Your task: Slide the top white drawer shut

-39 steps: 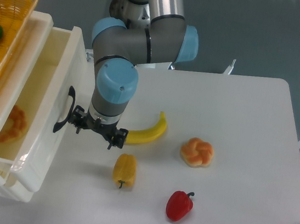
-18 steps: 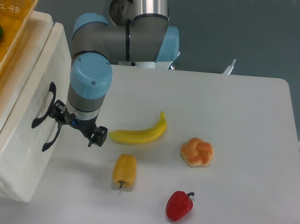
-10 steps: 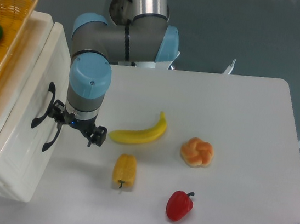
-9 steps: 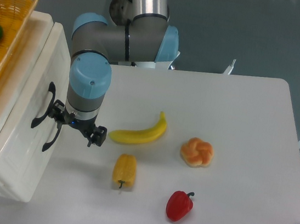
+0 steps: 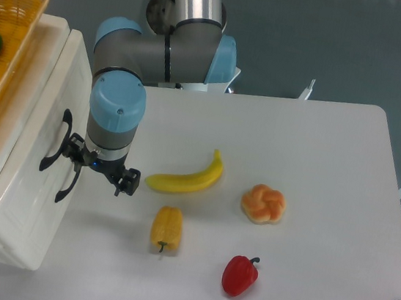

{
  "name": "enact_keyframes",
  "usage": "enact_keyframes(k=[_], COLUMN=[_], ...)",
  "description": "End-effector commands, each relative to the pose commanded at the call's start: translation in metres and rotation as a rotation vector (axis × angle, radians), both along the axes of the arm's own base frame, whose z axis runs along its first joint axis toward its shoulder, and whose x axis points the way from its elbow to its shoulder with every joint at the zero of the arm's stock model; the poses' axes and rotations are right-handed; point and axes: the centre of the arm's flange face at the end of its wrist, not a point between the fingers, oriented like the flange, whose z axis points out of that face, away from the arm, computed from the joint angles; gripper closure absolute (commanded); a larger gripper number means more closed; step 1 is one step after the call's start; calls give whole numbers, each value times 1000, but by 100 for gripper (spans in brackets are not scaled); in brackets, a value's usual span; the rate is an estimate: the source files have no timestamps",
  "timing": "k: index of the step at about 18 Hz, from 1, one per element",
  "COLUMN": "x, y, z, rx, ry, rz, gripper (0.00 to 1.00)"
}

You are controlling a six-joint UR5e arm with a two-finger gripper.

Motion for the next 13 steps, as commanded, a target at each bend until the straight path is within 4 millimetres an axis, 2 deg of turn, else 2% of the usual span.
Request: enact_keyframes(k=[3,5,7,10,13], x=[-7,-26,-34,-71,-108], y=[-1,-7,-8,-17,-37], z=[3,9,14,30,32], rx=[5,16,22,44,17], ry=[7,15,25,57,135], rz=[3,32,43,91,27], gripper=[0,0,0,0,0])
